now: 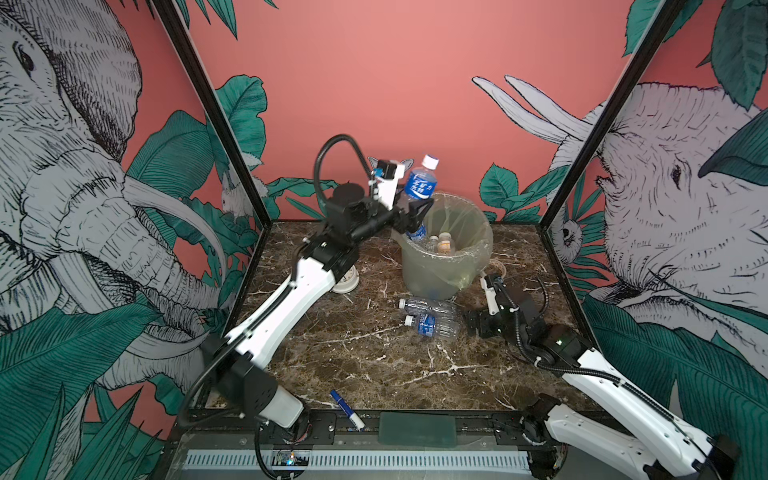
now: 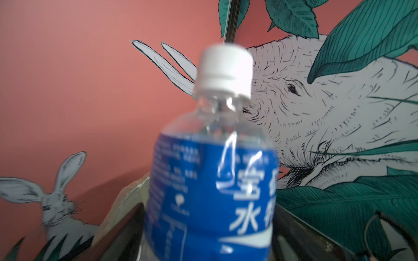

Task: Throw the plastic bottles in the bin

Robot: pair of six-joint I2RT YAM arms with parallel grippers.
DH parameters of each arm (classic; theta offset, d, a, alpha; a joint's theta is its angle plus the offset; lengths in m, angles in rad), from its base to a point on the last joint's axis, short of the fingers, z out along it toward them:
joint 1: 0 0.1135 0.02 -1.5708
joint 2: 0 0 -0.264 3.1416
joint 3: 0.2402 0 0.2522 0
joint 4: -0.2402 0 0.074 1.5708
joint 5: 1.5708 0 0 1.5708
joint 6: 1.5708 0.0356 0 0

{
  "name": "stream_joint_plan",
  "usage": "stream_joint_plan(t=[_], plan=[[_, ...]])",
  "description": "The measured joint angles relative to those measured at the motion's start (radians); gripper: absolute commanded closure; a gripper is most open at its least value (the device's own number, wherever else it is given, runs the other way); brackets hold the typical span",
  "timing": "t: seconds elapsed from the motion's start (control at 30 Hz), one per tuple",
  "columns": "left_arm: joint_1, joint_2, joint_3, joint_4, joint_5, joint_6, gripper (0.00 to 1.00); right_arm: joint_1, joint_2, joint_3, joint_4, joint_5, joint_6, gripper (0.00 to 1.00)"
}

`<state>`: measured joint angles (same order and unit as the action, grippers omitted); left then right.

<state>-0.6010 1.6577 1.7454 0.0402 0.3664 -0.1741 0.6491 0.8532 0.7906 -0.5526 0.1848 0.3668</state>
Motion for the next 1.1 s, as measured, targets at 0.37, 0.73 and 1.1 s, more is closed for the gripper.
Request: stream_joint_plan(t=[0.37,0.73,1.1], plan=[[0.016,-0.042,-0.095,-0.062,-0.021,-0.008,0.00,0.000,-0.064,0.000,-0.037,0.005,-0.003,0.03],[0.063,-0.305,-0.442,0.012,-0.080,-0.028,0.01,0.027,0.018,0.000,-0.035,-0.097,-0.030,0.03],[0.096,-0.431,-0.706,-0.031,-0.148,-0.042,0.00,0.137,0.236,0.048,-0.035,-0.068,-0.045,0.03]])
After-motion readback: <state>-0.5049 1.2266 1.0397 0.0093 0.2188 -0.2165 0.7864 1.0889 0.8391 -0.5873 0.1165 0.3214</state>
